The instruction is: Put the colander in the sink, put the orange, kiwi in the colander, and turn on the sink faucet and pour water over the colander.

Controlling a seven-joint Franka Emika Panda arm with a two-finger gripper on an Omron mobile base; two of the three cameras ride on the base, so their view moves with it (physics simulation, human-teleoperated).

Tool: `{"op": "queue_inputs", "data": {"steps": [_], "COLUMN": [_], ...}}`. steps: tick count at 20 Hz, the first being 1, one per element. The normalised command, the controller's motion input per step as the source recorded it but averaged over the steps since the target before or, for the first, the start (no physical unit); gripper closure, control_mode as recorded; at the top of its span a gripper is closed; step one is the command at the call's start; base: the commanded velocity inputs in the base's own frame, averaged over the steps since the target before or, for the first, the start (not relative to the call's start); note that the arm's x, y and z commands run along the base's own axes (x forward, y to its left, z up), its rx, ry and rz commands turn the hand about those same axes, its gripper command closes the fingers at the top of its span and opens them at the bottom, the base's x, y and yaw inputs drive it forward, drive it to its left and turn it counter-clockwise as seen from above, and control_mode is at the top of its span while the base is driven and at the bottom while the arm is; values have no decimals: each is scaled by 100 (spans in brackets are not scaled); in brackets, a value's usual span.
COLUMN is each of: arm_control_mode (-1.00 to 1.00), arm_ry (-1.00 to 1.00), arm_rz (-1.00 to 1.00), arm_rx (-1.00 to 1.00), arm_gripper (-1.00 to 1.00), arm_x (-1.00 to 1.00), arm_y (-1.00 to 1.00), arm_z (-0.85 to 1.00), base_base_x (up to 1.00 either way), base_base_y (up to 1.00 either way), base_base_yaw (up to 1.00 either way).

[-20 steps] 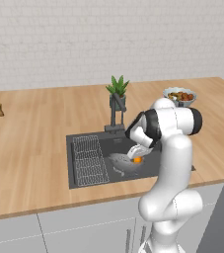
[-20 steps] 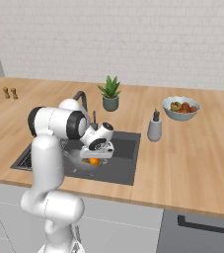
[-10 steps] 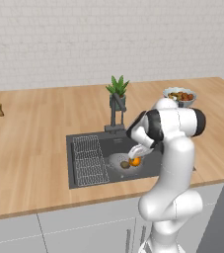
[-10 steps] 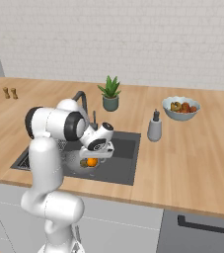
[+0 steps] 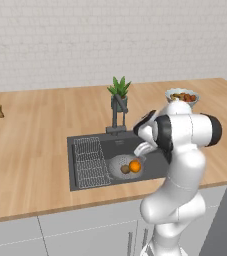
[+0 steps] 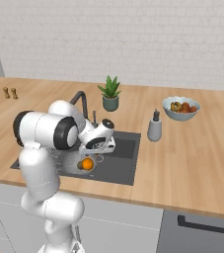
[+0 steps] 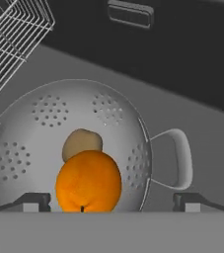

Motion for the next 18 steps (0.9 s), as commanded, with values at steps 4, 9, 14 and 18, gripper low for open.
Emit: {"op": "queue_inputs", "data": {"steps": [4,9,14,18], "arm_control_mode": [-100,-100,-100,-100], "arm_ry": [-20,-23,-9,-7], "arm_rz": [-2,0,0,0], "arm_rx": [0,0,0,0], "arm_gripper": [-100,-100,-100,-100], "arm_x": [-35,-20,-16,-36], "arm_y": [-9,0,-2,-14], "arm_z": [46,54,62,54], "base_base_x": [0,0,0,0], "base_base_y": [0,0,0,0], "base_base_yaw": [0,0,0,0]}}
